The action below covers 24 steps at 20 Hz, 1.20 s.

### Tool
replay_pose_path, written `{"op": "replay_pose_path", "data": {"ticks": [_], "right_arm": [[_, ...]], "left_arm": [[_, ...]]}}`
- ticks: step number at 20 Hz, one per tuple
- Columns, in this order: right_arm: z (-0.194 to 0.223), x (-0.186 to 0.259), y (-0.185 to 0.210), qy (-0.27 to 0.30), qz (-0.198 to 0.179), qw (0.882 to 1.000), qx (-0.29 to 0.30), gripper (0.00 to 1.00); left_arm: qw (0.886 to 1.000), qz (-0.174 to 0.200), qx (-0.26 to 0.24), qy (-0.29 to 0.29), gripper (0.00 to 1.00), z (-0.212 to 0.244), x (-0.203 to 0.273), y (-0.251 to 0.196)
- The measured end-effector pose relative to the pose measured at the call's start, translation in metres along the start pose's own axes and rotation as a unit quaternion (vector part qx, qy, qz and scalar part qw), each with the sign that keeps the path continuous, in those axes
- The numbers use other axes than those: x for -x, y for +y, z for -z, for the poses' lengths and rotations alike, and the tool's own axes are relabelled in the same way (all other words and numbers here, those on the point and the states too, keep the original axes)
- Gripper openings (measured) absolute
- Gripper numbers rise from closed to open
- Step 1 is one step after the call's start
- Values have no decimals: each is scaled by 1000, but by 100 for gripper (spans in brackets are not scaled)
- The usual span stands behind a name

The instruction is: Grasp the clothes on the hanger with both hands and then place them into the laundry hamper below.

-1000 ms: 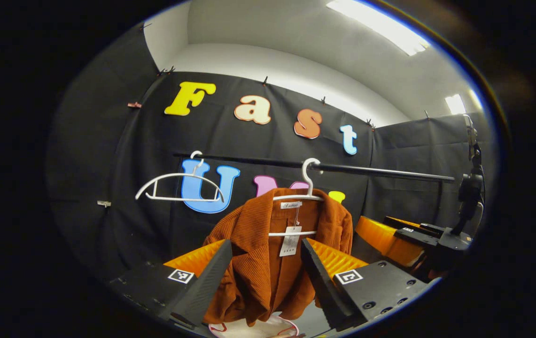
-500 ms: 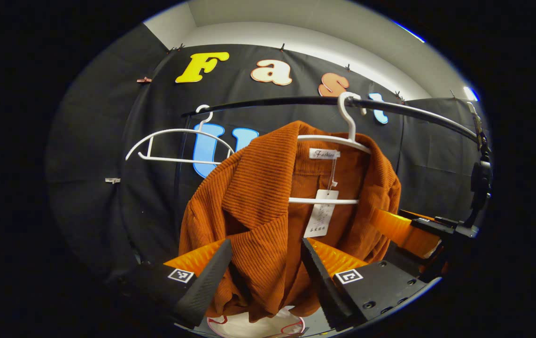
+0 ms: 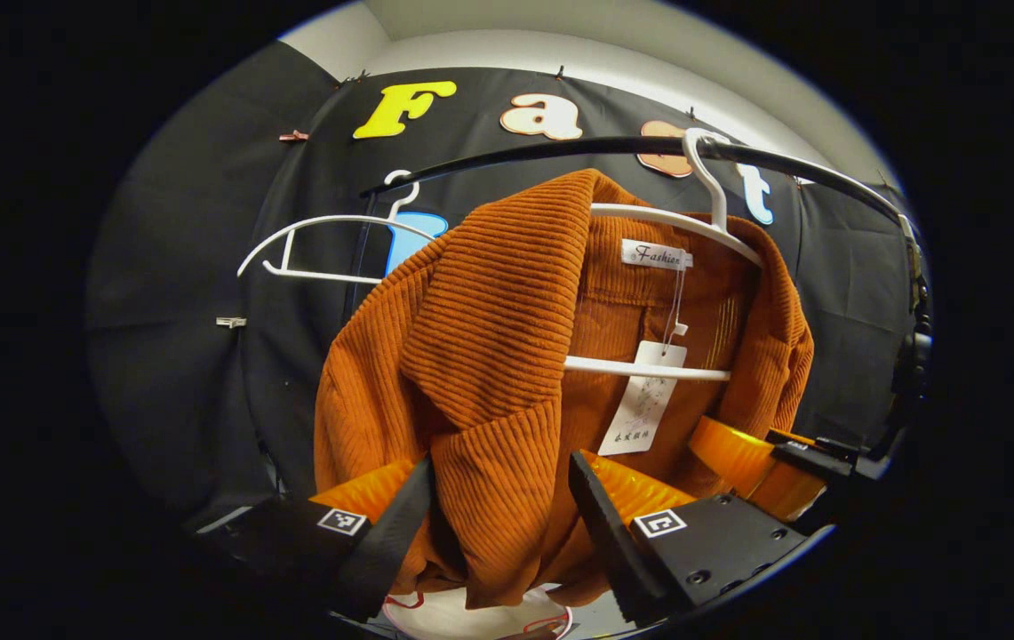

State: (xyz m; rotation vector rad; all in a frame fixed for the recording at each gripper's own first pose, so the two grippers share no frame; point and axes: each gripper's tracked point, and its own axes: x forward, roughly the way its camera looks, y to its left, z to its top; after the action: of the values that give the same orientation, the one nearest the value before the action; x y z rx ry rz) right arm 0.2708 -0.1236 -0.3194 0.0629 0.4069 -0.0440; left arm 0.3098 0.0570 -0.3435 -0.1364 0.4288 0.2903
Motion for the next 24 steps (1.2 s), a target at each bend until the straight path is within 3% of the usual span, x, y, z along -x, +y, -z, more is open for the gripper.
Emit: {"op": "replay_pose_path", "data": {"ticks": [2,3,7,9,16,19,24], "right_arm": [[-4,-10,-6,-6,4,1000,-3,97],[-4,-13,-9,-6,4,1000,-5,95],[-12,-24,-35,-6,2,1000,-9,40],[-18,-23,-46,-7,-6,999,-35,11],[-64,-6,-86,-56,0,993,-103,11],[-88,0,-99,-74,-6,991,-112,11],[-122,4,-111,-110,-13,987,-113,7]], "left_arm": [[1000,2,7,-6,93,-3,-8,-1],[1000,-3,12,-8,84,-4,-11,2],[999,-34,12,-9,14,-9,-24,25],[999,-35,0,-5,7,-10,-22,28],[996,-89,2,-29,7,-47,9,82],[991,-117,-21,-63,6,-74,30,102],[983,-128,-59,-115,7,-119,45,108]]}}
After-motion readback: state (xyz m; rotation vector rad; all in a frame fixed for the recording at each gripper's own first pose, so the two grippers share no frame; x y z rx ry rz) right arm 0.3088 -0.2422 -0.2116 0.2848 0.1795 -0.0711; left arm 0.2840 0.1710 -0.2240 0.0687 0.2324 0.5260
